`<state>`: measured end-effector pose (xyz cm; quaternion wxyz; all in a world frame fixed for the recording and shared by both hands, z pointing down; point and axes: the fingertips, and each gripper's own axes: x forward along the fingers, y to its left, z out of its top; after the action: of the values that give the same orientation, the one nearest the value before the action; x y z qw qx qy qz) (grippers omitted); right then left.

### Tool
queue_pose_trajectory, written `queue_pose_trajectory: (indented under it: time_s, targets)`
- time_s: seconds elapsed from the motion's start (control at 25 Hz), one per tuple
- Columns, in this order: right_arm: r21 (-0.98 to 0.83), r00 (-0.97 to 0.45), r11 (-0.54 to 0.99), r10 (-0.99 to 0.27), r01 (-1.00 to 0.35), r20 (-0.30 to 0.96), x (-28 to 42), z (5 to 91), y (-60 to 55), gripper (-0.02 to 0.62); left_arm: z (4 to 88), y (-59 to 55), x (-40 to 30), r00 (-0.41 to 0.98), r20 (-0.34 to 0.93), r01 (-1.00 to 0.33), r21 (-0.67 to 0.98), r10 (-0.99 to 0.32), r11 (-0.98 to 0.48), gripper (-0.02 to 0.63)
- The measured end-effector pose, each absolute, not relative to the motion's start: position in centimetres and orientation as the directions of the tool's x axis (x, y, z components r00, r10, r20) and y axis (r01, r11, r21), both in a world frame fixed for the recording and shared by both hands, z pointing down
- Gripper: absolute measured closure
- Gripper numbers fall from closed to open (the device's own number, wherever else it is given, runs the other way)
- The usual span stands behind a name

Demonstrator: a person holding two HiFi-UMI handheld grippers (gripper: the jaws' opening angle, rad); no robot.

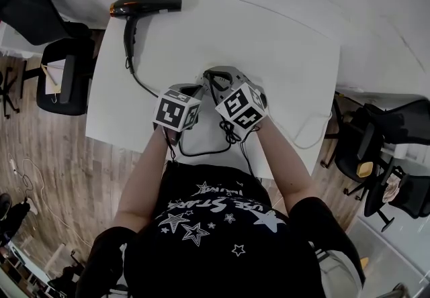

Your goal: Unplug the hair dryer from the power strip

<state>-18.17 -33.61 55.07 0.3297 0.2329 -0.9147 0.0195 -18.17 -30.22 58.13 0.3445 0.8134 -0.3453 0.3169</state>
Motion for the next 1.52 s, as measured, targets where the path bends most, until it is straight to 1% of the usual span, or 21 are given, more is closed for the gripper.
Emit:
queue_pose_trajectory:
  time_s: [0.2,0.44,0.6,0.88,1.08,1.24,1.32,1.4,1.52]
  targets:
    - [-0.016,-0.706,0.862,-0.405,-0.507,0.58,-17.8,55.2,-34.2,0.534,58.1,-30.4,-18.2,0.568,0.752,-0.781,0.363,-0.336,-0.508,0.6]
    - [-0.014,-0.731,0.858,-0.429,-0.513,0.53,-17.8,54.9,-34.2,0.535,58.2,-30.4,-18.2,0.569,0.757,-0.781,0.376,-0.32,-0.499,0.6]
    - [0.021,-0.741,0.868,-0.437,-0.497,0.51,-17.9,54.7,-34.1,0.535,58.2,-30.5,-18.2,0.571,0.757,-0.781,0.384,-0.316,-0.493,0.6]
    - [0.033,-0.751,0.872,-0.441,-0.489,0.492,-17.7,54.7,-34.0,0.537,58.1,-30.6,-18.0,0.584,0.756,-0.771,0.403,-0.296,-0.492,0.6]
    - [-0.038,-0.766,0.872,-0.407,-0.488,0.497,-17.6,55.0,-34.5,0.537,58.0,-30.8,-18.0,0.577,0.759,-0.775,0.391,-0.302,-0.497,0.6]
    - [-0.121,-0.778,0.865,-0.366,-0.486,0.51,-17.5,55.1,-34.9,0.537,58.0,-30.8,-18.1,0.589,0.753,-0.77,0.41,-0.295,-0.489,0.6]
    - [-0.141,-0.778,0.857,-0.365,-0.495,0.511,-17.5,55.1,-35.0,0.537,58.0,-30.8,-18.1,0.592,0.75,-0.769,0.417,-0.294,-0.484,0.6]
    - [-0.119,-0.771,0.856,-0.382,-0.503,0.509,-17.5,55.0,-35.0,0.537,58.1,-30.8,-18.1,0.594,0.749,-0.769,0.422,-0.294,-0.481,0.6]
    - [0.013,-0.748,0.875,-0.421,-0.483,0.513,-17.7,54.7,-34.4,0.535,58.0,-30.7,-18.0,0.591,0.752,-0.768,0.415,-0.292,-0.487,0.6]
